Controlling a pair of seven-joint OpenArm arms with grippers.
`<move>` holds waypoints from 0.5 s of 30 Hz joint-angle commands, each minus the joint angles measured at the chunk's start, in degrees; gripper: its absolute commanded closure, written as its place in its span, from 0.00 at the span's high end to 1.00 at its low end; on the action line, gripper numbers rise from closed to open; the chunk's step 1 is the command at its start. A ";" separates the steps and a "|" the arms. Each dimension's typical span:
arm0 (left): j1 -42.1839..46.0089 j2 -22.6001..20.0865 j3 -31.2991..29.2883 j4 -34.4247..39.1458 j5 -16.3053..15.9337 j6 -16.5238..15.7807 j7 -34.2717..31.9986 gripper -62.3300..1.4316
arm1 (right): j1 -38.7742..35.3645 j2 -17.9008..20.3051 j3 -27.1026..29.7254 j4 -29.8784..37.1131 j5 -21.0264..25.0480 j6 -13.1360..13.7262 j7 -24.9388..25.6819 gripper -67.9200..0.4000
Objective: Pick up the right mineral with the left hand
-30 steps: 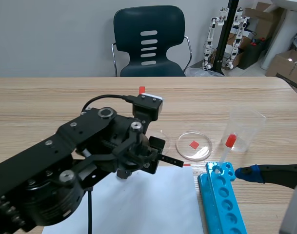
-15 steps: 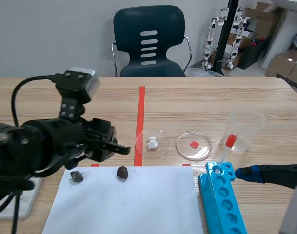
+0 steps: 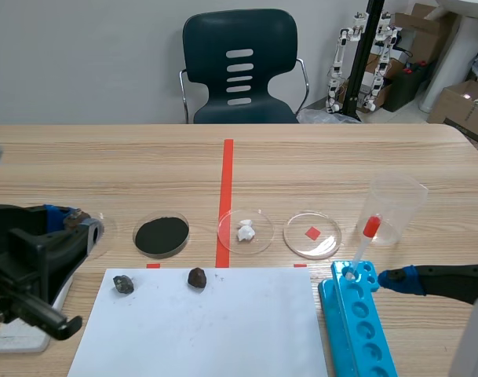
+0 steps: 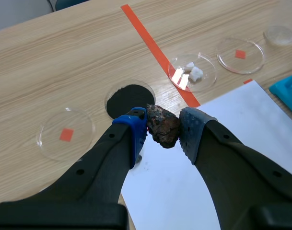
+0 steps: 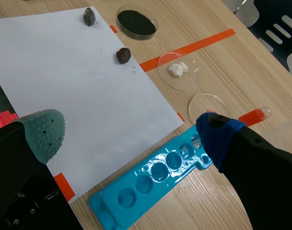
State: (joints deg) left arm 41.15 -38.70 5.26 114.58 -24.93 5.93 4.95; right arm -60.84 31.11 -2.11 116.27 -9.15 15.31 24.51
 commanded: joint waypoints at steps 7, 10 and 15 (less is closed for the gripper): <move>11.78 -0.55 -7.15 1.66 0.04 0.22 -7.87 0.23 | 0.04 -0.02 0.20 1.53 0.57 -0.28 0.85 0.84; 15.96 -0.52 -9.81 1.68 0.00 0.28 -10.58 0.23 | 0.04 -0.02 0.20 1.53 0.57 -0.28 0.85 0.84; 22.03 -0.46 -14.75 1.68 -3.93 0.28 -14.49 0.23 | 0.04 -0.02 0.20 1.53 0.57 -0.28 0.85 0.84</move>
State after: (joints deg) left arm 63.13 -39.83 -9.28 115.50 -28.47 5.98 -8.10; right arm -60.84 31.11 -2.11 116.27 -9.15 15.31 24.51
